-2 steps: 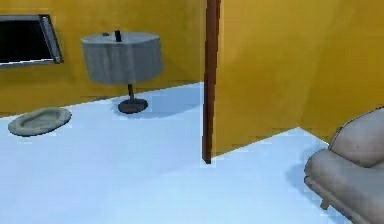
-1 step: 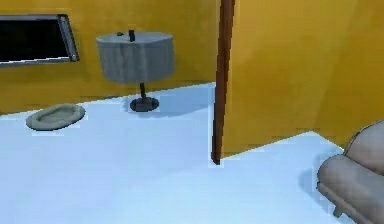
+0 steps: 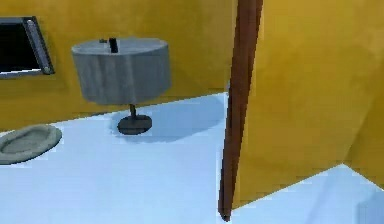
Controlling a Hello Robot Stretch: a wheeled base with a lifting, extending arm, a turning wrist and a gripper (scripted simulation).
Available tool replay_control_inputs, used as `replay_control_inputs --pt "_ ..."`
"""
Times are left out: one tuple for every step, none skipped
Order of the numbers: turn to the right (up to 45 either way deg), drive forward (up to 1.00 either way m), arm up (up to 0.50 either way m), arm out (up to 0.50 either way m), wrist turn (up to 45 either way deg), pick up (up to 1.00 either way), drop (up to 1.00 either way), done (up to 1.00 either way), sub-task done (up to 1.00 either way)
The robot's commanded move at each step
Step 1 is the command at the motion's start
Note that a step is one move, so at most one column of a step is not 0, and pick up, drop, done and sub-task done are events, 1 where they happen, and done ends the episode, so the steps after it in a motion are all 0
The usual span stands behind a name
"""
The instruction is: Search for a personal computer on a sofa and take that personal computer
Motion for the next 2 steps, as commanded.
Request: replay_control_inputs --pt "-45.0 0.00 0.00 0.00 0.0 0.00 0.00 0.00 0.00" --pt "-9.0 0.00 0.00 0.00 0.0 0.00 0.00 0.00 0.00"
